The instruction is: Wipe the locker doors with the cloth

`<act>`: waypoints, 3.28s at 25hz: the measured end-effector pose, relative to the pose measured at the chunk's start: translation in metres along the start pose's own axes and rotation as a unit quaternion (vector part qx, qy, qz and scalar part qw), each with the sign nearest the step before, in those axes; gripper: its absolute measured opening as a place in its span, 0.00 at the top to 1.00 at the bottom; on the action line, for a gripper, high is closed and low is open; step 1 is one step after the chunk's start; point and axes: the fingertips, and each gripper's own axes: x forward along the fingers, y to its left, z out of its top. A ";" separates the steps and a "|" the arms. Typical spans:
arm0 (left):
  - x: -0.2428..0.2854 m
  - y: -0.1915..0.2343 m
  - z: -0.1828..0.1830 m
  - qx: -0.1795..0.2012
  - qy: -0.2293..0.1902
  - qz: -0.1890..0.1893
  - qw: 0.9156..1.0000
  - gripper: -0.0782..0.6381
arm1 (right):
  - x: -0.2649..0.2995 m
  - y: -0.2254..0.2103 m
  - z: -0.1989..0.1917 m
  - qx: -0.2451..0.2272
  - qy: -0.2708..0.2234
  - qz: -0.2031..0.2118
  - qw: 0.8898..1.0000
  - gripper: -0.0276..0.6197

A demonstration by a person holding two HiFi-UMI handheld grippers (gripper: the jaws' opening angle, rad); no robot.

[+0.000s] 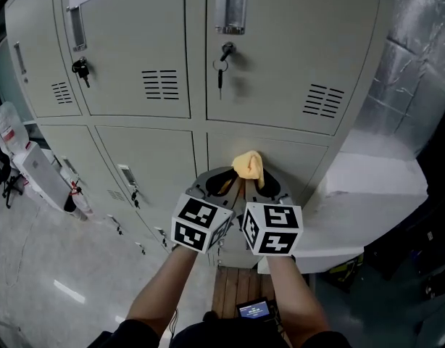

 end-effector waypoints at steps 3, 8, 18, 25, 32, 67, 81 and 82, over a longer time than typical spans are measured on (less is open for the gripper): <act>0.012 -0.015 0.001 0.003 -0.001 -0.013 1.000 0.84 | -0.008 -0.018 0.000 0.001 0.000 -0.014 1.000 0.85; 0.031 -0.040 0.002 0.005 0.001 -0.036 0.999 0.84 | -0.021 -0.047 -0.003 0.005 0.000 -0.037 0.999 0.85; 0.066 -0.087 0.002 0.011 0.002 -0.085 0.996 0.84 | -0.045 -0.101 -0.008 0.016 0.002 -0.092 0.996 0.85; 0.081 -0.110 0.001 0.010 0.002 -0.114 0.993 0.84 | -0.058 -0.126 -0.010 0.012 0.012 -0.130 0.991 0.85; 0.089 -0.118 0.001 0.005 0.001 -0.130 0.991 0.84 | -0.063 -0.137 -0.011 0.016 0.014 -0.156 0.988 0.85; 0.009 -0.037 -0.026 -0.015 -0.002 -0.028 1.000 0.84 | -0.024 -0.027 -0.029 0.010 0.010 -0.023 1.000 0.85; -0.035 0.015 -0.084 -0.037 0.023 0.018 0.999 0.84 | 0.007 0.042 -0.081 -0.019 0.040 0.044 0.998 0.85; -0.036 0.018 -0.088 -0.040 0.024 0.020 0.999 0.84 | 0.009 0.045 -0.083 -0.021 0.042 0.046 0.998 0.85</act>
